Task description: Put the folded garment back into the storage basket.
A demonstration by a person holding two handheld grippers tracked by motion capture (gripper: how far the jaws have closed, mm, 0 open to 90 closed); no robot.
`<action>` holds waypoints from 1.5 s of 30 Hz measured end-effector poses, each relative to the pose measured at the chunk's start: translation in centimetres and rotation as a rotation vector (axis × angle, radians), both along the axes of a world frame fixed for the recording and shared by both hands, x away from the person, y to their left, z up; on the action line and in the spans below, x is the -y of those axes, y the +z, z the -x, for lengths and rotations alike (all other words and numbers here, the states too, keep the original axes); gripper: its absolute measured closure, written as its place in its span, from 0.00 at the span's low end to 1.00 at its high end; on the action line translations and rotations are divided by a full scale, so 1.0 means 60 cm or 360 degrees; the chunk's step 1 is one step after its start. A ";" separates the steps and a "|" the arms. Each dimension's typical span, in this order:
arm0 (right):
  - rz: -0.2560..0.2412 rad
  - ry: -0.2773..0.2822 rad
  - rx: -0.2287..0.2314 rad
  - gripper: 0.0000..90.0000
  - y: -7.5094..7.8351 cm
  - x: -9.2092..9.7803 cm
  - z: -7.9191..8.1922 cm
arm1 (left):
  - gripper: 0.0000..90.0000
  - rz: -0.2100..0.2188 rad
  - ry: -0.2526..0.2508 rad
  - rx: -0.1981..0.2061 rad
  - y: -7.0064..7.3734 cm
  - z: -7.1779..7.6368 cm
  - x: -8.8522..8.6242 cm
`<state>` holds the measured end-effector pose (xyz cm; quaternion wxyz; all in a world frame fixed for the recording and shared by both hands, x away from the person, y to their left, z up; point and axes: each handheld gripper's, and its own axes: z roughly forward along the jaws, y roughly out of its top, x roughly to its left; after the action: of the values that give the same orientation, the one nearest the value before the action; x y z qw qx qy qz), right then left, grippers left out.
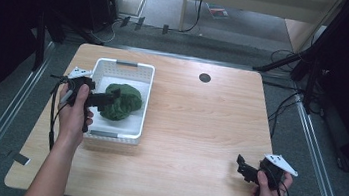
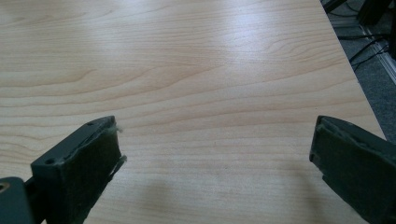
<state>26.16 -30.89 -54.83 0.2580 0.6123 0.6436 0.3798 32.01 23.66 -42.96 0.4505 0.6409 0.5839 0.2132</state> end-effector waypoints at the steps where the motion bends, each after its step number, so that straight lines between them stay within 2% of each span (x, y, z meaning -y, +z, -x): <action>1: 0.0000 0.0000 0.0001 0.02 0.000 0.000 0.000 | 0.03 0.0006 0.0002 0.0016 0.001 0.004 -0.002; 12: 0.0004 0.0001 0.0001 0.02 0.000 -0.001 0.000 | 0.03 -0.0007 0.0032 0.0093 0.008 0.038 -0.024; 20: 0.0008 0.0007 0.0003 0.02 0.000 0.000 0.000 | 0.03 -0.0009 0.0091 0.0129 0.004 0.065 -0.048; 28: 0.0013 0.0009 0.0004 0.02 0.000 -0.001 0.000 | 0.03 0.0029 0.0159 0.0162 -0.018 0.105 -0.085; 31: 0.0011 0.0006 0.0001 0.02 0.000 -0.001 0.000 | 0.03 0.0014 0.0170 0.0167 -0.021 0.114 -0.093; 37: 0.0011 0.0004 0.0003 0.02 0.000 -0.002 0.000 | 0.03 0.0027 0.0221 0.0204 -0.034 0.140 -0.120; 45: 0.0001 -0.0003 0.0001 0.02 0.000 0.000 0.000 | 0.03 0.0015 0.0307 0.0226 -0.064 0.177 -0.155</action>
<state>26.14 -30.86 -54.84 0.2587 0.6127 0.6432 0.3795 21.41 32.94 -46.78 0.4710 0.5630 0.6104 0.2975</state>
